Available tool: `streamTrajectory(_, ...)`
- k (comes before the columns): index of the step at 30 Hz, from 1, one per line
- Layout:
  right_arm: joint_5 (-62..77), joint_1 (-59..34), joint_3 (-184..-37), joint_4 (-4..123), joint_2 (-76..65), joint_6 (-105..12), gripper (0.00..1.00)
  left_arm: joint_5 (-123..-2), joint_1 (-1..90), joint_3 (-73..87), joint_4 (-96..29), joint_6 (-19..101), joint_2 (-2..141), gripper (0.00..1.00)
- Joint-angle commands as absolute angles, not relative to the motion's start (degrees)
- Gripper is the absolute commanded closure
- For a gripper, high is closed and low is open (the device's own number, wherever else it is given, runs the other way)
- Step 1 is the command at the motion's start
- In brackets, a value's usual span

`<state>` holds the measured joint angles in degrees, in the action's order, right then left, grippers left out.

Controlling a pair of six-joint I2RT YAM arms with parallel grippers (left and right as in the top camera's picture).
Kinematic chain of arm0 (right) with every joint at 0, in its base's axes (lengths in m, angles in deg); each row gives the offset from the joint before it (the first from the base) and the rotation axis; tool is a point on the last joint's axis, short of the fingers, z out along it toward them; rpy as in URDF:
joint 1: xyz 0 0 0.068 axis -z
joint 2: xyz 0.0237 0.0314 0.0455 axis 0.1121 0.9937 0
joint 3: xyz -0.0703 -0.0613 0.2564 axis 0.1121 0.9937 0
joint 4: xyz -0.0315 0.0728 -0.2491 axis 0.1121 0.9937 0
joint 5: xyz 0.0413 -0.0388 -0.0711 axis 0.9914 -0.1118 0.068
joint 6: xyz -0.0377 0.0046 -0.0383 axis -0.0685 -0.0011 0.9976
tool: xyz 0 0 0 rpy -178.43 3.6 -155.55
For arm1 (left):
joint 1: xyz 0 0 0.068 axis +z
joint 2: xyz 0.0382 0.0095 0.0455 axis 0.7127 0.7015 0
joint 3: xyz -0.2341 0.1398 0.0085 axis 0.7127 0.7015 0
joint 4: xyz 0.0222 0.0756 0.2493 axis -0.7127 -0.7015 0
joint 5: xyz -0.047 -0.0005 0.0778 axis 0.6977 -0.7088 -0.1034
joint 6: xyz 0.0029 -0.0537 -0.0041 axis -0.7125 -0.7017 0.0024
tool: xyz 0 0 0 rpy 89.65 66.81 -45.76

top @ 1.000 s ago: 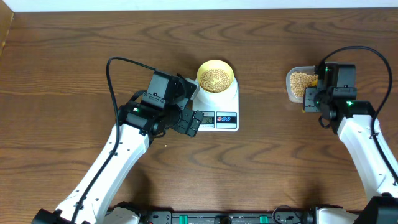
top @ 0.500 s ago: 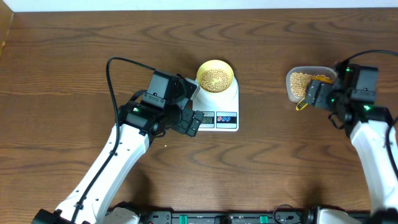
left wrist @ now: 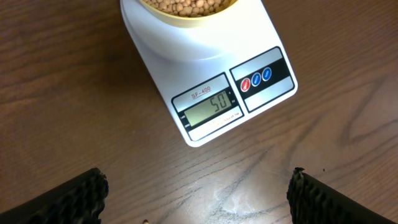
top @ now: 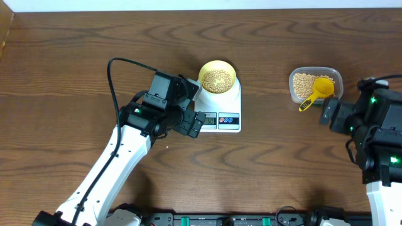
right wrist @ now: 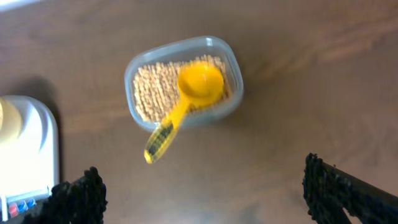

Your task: Scoop item into bowl and weigh 50g on scale

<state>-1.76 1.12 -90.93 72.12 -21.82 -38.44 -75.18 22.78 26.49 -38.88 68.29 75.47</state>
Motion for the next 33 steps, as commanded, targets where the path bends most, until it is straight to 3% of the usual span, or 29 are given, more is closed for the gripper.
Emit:
streamTrajectory(1, -3.4, 1.5, -91.1, 75.7, -21.8, -37.6, 0.01, -75.4, 22.6, 27.0, -38.9, 67.8, 75.6, 0.05)
streamTrajectory(9, -17.8, 1.5, -91.1, 77.3, -21.8, -37.6, 0.01, -75.4, 22.6, 27.0, -38.9, 67.8, 75.6, 0.05)
streamTrajectory(33, -17.3, 1.4, -91.1, 77.9, -21.8, -37.6, 0.01, -75.4, 22.6, 27.0, -38.9, 67.8, 75.6, 0.05)
